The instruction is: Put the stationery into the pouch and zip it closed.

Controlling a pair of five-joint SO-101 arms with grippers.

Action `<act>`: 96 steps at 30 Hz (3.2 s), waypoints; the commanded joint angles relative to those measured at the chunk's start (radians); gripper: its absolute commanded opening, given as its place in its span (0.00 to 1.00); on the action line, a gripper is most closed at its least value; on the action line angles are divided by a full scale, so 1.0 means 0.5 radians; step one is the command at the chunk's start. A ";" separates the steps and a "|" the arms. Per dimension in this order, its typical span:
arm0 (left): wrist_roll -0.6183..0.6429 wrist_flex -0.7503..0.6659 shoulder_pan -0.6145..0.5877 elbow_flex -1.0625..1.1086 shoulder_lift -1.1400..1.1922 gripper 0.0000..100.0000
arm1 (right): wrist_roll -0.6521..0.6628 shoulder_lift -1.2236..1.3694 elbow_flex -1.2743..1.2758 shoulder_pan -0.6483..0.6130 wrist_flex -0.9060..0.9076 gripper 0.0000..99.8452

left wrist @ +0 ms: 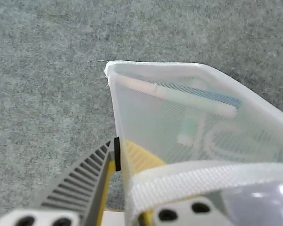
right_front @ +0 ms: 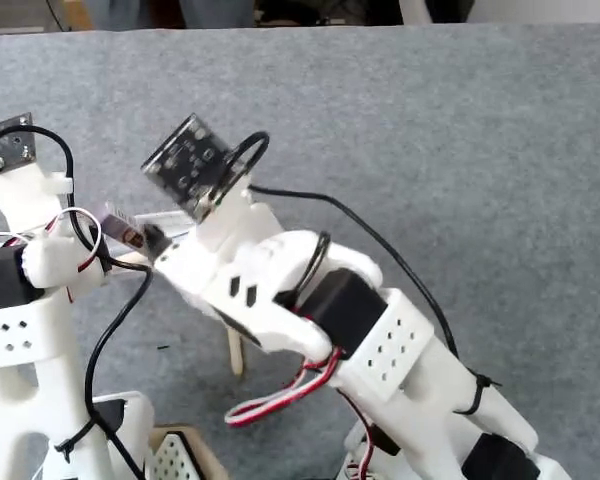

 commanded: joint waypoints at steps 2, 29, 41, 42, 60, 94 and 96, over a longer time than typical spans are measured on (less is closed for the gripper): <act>-0.009 -0.028 0.014 -0.011 -0.012 0.03 | -0.021 -0.143 -0.011 -0.163 0.114 0.25; 0.025 -0.025 0.014 -0.014 -0.015 0.03 | 0.381 -0.222 0.048 -0.209 -0.009 0.25; 0.021 -0.018 -0.038 0.002 -0.015 0.03 | 0.660 -0.127 0.186 -0.052 -0.267 0.25; 0.021 -0.015 -0.038 -0.008 -0.015 0.03 | 0.678 -0.127 0.189 -0.037 -0.267 0.25; 0.028 -0.015 -0.038 -0.014 -0.015 0.03 | 0.724 -0.149 0.410 0.150 -0.411 0.25; 0.147 -0.021 -0.566 -0.057 -0.012 0.03 | 0.245 0.781 0.686 0.540 -0.267 0.16; 0.147 -0.021 -0.582 -0.057 -0.012 0.03 | 0.245 0.990 0.535 0.522 -0.267 0.16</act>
